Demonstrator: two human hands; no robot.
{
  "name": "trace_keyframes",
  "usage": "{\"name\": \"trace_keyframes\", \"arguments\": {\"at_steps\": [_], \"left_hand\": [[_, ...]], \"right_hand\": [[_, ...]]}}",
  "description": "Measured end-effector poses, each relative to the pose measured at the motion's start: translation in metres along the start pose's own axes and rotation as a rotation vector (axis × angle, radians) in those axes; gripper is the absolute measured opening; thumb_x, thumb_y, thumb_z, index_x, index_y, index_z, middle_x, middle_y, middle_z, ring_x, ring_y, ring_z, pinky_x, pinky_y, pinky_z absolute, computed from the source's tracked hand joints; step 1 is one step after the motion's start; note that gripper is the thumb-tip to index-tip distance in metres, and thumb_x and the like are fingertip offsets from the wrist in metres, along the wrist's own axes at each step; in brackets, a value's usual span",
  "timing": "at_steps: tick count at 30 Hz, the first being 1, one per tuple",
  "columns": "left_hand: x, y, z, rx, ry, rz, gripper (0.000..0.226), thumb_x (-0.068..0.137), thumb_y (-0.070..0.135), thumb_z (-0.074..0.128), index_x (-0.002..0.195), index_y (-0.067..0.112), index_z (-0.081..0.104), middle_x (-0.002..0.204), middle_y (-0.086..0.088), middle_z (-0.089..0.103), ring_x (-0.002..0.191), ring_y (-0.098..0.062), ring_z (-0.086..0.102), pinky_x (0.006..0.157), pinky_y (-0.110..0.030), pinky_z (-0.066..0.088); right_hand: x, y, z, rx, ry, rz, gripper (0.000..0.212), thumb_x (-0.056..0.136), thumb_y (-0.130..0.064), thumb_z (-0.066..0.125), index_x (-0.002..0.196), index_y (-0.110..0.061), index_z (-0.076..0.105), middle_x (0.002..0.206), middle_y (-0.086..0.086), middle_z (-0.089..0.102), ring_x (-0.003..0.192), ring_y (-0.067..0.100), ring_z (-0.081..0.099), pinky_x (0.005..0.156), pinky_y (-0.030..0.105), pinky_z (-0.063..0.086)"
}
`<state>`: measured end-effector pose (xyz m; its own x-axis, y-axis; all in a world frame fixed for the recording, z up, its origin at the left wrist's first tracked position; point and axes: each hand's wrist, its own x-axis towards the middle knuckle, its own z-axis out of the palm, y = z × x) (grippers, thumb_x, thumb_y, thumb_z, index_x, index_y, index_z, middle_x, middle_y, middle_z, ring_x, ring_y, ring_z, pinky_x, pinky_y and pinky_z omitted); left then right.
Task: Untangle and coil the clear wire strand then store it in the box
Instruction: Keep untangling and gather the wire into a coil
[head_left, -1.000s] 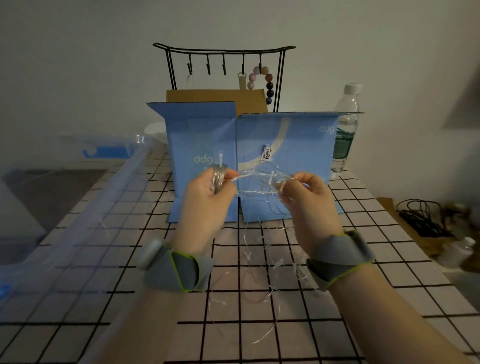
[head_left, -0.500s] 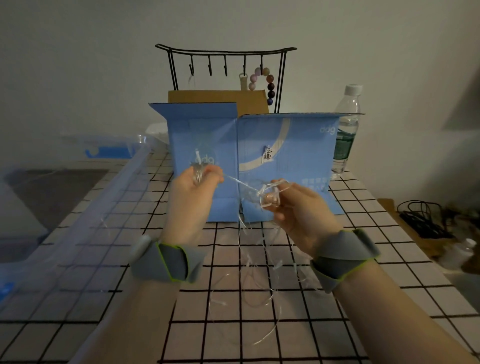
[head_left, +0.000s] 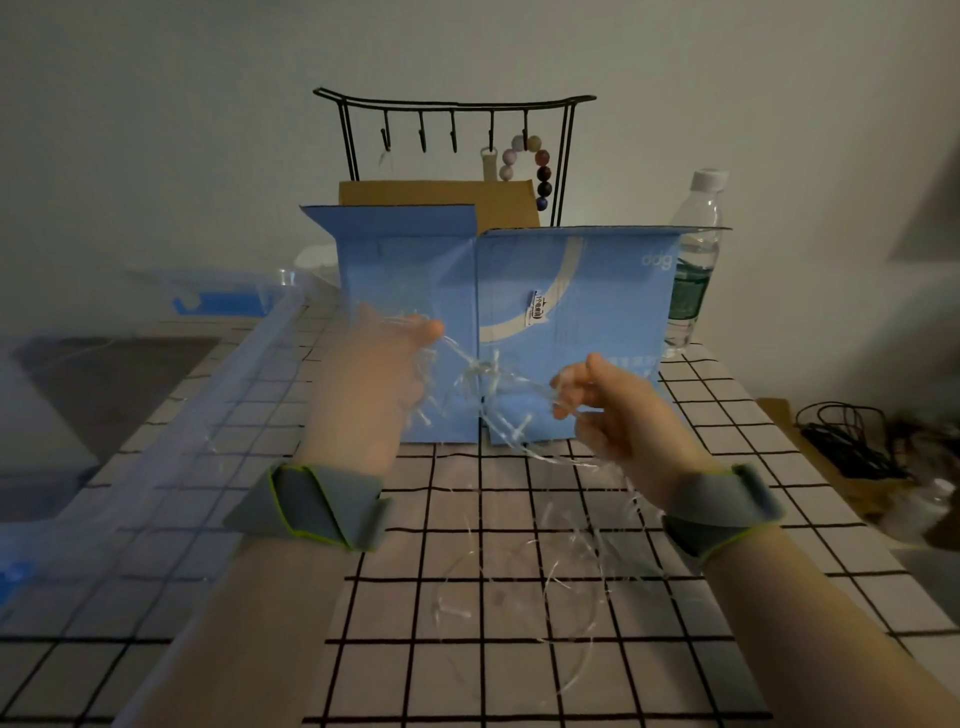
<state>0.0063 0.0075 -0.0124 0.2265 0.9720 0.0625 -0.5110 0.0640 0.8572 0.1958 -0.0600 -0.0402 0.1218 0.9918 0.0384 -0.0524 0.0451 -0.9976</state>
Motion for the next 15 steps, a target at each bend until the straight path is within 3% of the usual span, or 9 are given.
{"name": "trace_keyframes", "arguments": {"at_steps": [2, 4, 7, 12, 15], "left_hand": [[-0.0004, 0.0001, -0.0005, 0.040, 0.002, 0.024, 0.048, 0.101, 0.035, 0.024, 0.074, 0.010, 0.056, 0.070, 0.004, 0.073, 0.025, -0.006, 0.023, 0.037, -0.013, 0.023], [0.0001, 0.0006, -0.0003, 0.066, 0.005, 0.043, 0.048, 0.100, 0.036, 0.024, 0.076, 0.010, 0.056, 0.073, 0.003, 0.074, 0.025, -0.006, 0.023, 0.036, -0.013, 0.025], [0.0022, 0.0025, -0.0015, 0.062, 0.043, 0.081, 0.047, 0.099, 0.038, 0.025, 0.078, 0.010, 0.057, 0.074, 0.003, 0.074, 0.027, -0.006, 0.024, 0.037, -0.014, 0.026], [0.0042, 0.0027, -0.0019, -0.018, 0.109, 0.110, 0.044, 0.100, 0.038, 0.026, 0.078, 0.013, 0.056, 0.061, 0.008, 0.068, 0.028, -0.006, 0.025, 0.040, -0.015, 0.025], [0.0033, 0.0026, -0.0014, -0.033, 0.072, 0.090, 0.043, 0.100, 0.036, 0.027, 0.077, 0.013, 0.055, 0.059, 0.008, 0.067, 0.027, -0.006, 0.024, 0.040, -0.016, 0.024]], "right_hand": [[-0.0013, 0.0001, -0.0002, -0.249, 0.035, -0.065, 0.018, 0.091, -0.024, 0.052, 0.088, -0.010, 0.062, 0.065, -0.005, 0.058, 0.047, 0.000, 0.041, 0.044, 0.011, 0.031], [-0.0007, -0.0005, 0.0001, -0.330, 0.058, -0.121, 0.013, 0.089, -0.015, 0.056, 0.081, -0.008, 0.064, 0.055, -0.014, 0.054, 0.049, -0.005, 0.044, 0.047, 0.005, 0.032], [0.0016, 0.0000, -0.0020, -0.175, 0.183, -0.195, 0.025, 0.089, -0.008, 0.050, 0.066, -0.014, 0.059, 0.050, -0.013, 0.046, 0.051, 0.000, 0.039, 0.050, 0.013, 0.031], [0.0029, 0.0001, 0.0003, 0.216, 0.234, -0.234, 0.026, 0.092, -0.013, 0.047, 0.073, -0.017, 0.064, 0.076, -0.009, 0.068, 0.081, 0.007, 0.060, 0.071, 0.022, 0.053], [0.0024, 0.0039, 0.0006, 0.005, 0.209, -0.118, 0.023, 0.089, -0.009, 0.053, 0.074, -0.019, 0.067, 0.086, -0.005, 0.069, 0.090, 0.013, 0.060, 0.077, 0.026, 0.051]]}}
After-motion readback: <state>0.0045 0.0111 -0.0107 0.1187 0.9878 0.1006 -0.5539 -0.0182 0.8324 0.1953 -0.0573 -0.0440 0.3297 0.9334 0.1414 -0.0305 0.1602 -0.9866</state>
